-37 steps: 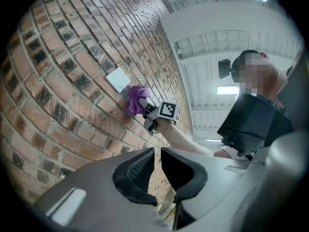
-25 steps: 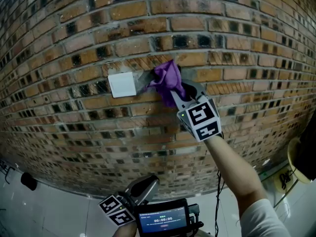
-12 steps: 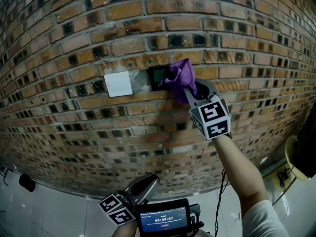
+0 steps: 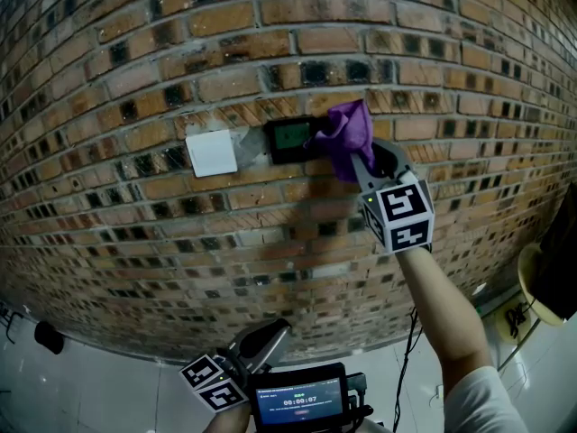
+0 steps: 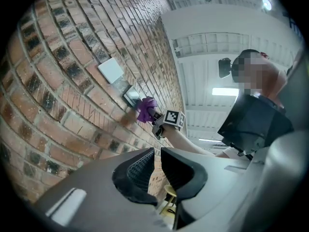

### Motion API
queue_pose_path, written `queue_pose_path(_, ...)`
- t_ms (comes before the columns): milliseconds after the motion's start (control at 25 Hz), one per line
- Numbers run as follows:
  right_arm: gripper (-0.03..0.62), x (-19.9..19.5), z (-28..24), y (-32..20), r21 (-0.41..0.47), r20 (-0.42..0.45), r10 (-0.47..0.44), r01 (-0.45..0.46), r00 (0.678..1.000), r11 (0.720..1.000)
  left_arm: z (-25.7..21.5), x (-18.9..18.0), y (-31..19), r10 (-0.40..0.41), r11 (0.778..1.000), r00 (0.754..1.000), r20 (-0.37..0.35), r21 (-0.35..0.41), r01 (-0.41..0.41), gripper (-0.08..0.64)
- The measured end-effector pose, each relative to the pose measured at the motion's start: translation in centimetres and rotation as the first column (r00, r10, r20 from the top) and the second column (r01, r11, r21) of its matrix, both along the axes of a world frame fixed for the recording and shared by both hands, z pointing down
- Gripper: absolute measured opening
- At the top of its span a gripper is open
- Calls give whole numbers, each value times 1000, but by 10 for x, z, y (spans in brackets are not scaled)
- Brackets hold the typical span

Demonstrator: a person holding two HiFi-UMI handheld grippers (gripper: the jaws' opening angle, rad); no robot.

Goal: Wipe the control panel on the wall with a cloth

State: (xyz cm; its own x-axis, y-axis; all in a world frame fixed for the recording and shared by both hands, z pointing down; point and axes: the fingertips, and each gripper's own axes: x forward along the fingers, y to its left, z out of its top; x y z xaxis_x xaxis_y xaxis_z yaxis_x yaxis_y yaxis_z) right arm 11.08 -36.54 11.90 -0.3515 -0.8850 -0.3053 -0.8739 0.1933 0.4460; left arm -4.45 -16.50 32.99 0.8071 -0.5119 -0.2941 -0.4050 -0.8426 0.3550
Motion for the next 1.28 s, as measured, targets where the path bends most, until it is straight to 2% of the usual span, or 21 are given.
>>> queue_pose_path(280,86,-27,-6,8,18,-14,-51,51,999,999,1,-4,2,-8,1000,1000,-5,0,8,31)
queue_pose_path(600,86,-88,-11,10,21,-36,-154,155,987,988,0,-20,5,-48,999,999,-14,-1,48,31)
queue_pose_path(1000,86,-179,-4,15,-7,-62,-308,308,949,951,0,-44,8,-105,994,994,-18,-3,105,31)
queue_pose_path(1280,86,-211,16,9,-59,-106,-352,347,930,936,0,-54,9,-129,992,992,-19,-2,128,31)
